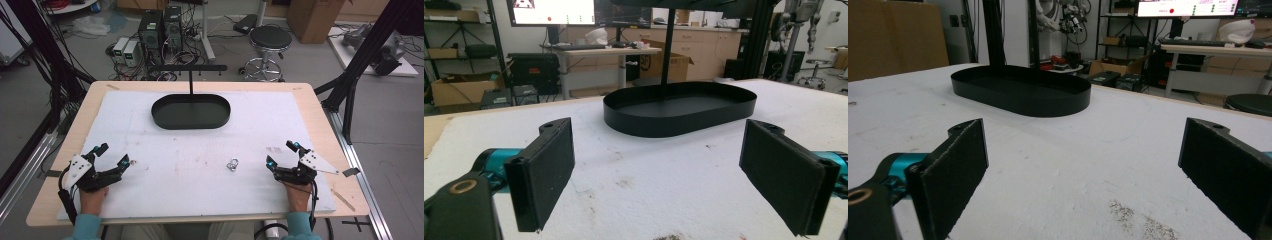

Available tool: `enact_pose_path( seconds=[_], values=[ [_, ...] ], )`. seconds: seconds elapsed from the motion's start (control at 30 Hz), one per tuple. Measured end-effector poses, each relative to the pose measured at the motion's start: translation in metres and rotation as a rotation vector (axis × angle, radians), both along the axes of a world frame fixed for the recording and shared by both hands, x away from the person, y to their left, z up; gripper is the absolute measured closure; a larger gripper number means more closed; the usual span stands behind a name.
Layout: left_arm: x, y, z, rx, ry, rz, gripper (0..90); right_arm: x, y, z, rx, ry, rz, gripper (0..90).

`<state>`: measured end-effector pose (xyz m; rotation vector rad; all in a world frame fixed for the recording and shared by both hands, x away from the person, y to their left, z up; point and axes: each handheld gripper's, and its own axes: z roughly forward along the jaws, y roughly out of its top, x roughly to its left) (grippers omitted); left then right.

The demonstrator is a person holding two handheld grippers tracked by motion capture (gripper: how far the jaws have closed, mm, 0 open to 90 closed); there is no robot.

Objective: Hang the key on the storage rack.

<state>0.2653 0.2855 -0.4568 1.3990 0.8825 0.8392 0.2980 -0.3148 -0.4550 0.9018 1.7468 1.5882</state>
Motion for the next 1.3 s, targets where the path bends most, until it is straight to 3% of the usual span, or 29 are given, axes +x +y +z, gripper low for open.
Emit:
enact_pose_path(
  seconds=[0.6, 0.73, 0.87, 1.0, 1.07, 1.2, 1.23, 1.3],
  values=[
    [0.000, 0.000, 0.000, -0.002, -0.002, 0.000, 14.9, -0.001, 0.002, 0.000, -0.027, -0.022, -0.007, 5.0],
    [0.000, 0.000, 0.000, 0.000, -0.001, -0.001, 14.9, 0.000, 0.003, 0.001, -0.031, -0.007, 0.003, 5.0],
    [-0.001, 0.000, 0.000, -0.004, -0.005, -0.001, 14.9, 0.004, 0.003, 0.005, -0.014, 0.045, 0.047, 5.0],
    [-0.001, 0.000, 0.000, -0.006, -0.007, -0.001, 14.9, 0.007, 0.005, 0.013, -0.048, 0.056, 0.086, 5.1],
    [-0.001, 0.000, 0.000, -0.006, -0.006, -0.001, 14.9, 0.009, 0.009, 0.018, -0.063, 0.083, 0.130, 5.1],
    [-0.001, 0.001, 0.000, -0.006, -0.007, -0.002, 14.9, 0.015, 0.018, 0.029, -0.144, 0.113, 0.220, 5.1],
    [-0.001, 0.001, 0.000, -0.006, -0.008, -0.002, 14.9, 0.018, 0.023, 0.034, -0.178, 0.139, 0.275, 5.1],
    [-0.001, 0.001, 0.000, -0.006, -0.009, -0.004, 14.9, 0.021, 0.025, 0.036, -0.194, 0.154, 0.300, 5.1]
  ],
)
